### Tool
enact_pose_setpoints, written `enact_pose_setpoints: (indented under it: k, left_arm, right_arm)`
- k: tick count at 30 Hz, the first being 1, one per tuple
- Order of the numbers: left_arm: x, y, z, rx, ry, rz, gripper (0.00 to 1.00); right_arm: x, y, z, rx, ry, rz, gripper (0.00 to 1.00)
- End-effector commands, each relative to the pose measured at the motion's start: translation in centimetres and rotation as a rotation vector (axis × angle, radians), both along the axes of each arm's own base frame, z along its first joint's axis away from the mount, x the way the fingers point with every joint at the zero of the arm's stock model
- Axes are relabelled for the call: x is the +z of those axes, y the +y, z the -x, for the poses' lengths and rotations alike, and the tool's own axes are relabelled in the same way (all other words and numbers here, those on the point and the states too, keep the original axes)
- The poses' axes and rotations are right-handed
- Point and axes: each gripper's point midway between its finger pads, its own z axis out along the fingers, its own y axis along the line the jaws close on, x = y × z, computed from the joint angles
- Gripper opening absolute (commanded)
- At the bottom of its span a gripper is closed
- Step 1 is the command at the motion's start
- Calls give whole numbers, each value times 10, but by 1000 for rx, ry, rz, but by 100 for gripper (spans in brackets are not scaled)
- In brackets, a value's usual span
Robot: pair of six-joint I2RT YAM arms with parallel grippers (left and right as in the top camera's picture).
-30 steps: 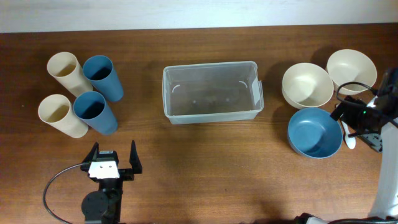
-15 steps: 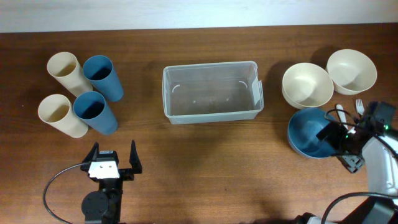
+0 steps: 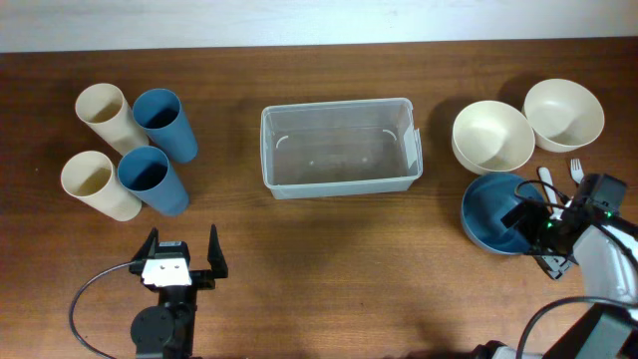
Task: Pack container
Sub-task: 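Grasp the blue bowl rim with the right gripper and tilt it up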
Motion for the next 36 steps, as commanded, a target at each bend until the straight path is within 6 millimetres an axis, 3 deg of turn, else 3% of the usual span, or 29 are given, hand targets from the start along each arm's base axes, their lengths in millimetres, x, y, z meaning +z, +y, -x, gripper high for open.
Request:
enact_pose_setpoints:
  k: [1, 2, 5, 11, 17, 18, 19, 25, 29, 32, 36]
  left_arm:
    - [0, -1, 0, -7, -2, -14, 100]
    - [0, -1, 0, -8, -2, -14, 100]
    - [0, -1, 0, -7, -2, -14, 100]
    - [0, -1, 0, -8, -2, -14, 100]
    - [0, -1, 0, -8, -2, -14, 100]
    - [0, -1, 0, -8, -2, -14, 100]
    - [0, -1, 0, -8, -2, -14, 100]
    - [0, -1, 0, -8, -2, -14, 100]
    - [0, -1, 0, -7, -2, -14, 99]
    - [0, -1, 0, -8, -2, -14, 99]
    - [0, -1, 0, -8, -2, -14, 99]
  right_arm:
    - [-10, 4, -4, -2, -3, -47, 99]
    - [-12, 5, -6, 1, -7, -56, 100]
    - [-15, 7, -8, 3, -7, -72, 82]
    - [-15, 6, -8, 3, -8, -72, 58]
    - [-13, 6, -9, 4, -10, -71, 23]
    - [-14, 6, -8, 4, -7, -72, 9]
    - [-14, 7, -6, 4, 0, -76, 3]
    - [-10, 14, 5, 5, 33, -97, 4]
    - [12, 19, 12, 5, 39, -100, 4]
    - [46, 18, 9, 31, -15, -63, 4]
    - [115, 18, 7, 87, -141, 25, 4]
